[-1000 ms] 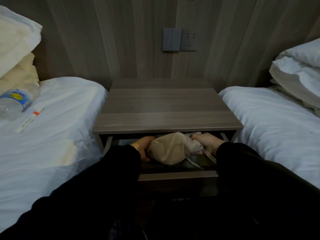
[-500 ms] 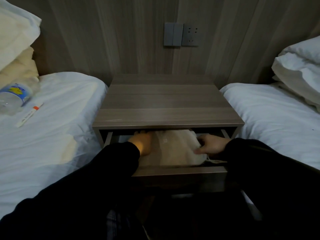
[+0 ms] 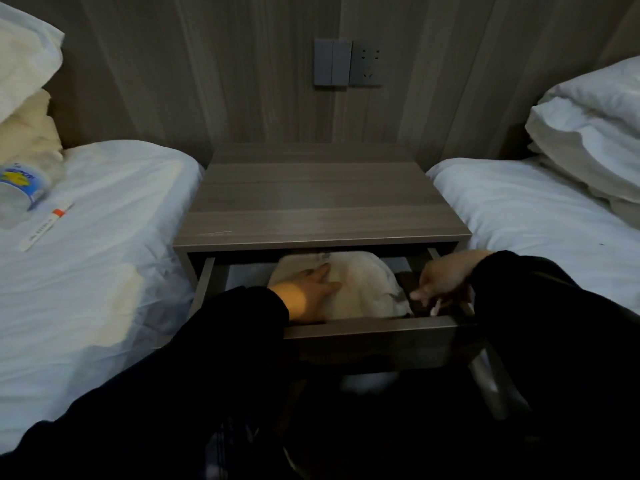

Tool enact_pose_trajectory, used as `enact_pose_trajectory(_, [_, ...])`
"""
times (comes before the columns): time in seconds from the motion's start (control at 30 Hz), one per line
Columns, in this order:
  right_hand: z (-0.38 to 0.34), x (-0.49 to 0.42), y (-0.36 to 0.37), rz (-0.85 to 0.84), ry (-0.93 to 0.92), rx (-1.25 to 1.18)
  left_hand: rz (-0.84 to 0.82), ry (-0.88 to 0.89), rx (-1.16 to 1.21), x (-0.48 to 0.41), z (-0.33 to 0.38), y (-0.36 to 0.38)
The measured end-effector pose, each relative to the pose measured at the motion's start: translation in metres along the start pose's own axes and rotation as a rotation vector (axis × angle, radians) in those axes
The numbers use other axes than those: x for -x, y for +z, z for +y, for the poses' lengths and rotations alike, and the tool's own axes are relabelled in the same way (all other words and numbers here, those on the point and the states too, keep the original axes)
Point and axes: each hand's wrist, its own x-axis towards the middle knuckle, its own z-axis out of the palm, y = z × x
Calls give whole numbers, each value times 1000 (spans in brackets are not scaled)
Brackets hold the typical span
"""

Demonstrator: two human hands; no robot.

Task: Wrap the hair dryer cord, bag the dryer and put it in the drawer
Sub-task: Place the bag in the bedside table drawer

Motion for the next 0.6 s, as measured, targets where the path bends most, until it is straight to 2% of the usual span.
enact_pose_trajectory(0.07, [-2, 1, 2, -126, 6, 65, 10, 0, 18, 1, 0, 1])
enact_pose_trajectory(0.1, [-2, 1, 6, -138, -13, 96, 18, 3, 26, 2, -1, 1])
enact_pose_trajectory(0.17, [3, -6, 13, 11, -108, -16, 27, 6, 42, 1, -2, 3])
enact_pose_trajectory(0.23, [6, -15, 20, 218, -190, -381, 29, -2, 56, 1, -2, 4])
enact_pose_trajectory(0.27, [6, -20, 23, 324, -190, -485, 35, -3, 61, 0, -1, 3])
enact_pose_trajectory(0.33, [-1, -29, 30, 472, -128, -451, 48, -4, 71, 1, 1, 1])
enact_pose_trajectory(0.37, [-7, -33, 33, 456, -114, -440, 50, 0, 82, 2, 2, 0])
enact_pose_trajectory(0.47, [-21, -34, 37, 202, -137, -416, 62, 23, 149, 11, -2, -5])
enact_pose_trajectory(0.5, [-23, -31, 36, 191, -161, -386, 78, 24, 196, 16, -4, -7])
enact_pose_trajectory(0.53, [-26, -25, 34, 256, -187, -344, 85, 21, 246, 22, -7, -9])
enact_pose_trajectory(0.6, [-26, -11, 35, 590, -179, -236, 45, 22, 312, 35, -9, -14])
